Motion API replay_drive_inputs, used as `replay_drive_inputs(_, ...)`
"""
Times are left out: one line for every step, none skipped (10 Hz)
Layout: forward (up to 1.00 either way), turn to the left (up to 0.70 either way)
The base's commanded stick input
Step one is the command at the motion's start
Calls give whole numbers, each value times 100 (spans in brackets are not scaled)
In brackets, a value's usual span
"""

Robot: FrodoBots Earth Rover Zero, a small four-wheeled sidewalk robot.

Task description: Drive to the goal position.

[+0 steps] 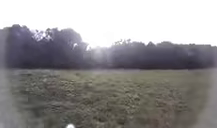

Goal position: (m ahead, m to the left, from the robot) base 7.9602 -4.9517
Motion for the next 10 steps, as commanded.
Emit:
replay_drive_inputs(70,0)
replay_drive_inputs(70,0)
replay_drive_inputs(70,0)
replay_drive_inputs(70,0)
replay_drive_inputs(70,0)
replay_drive_inputs(70,0)
replay_drive_inputs(70,-7)
replay_drive_inputs(70,-18)
replay_drive_inputs(70,-29)
replay_drive_inputs(70,-33)
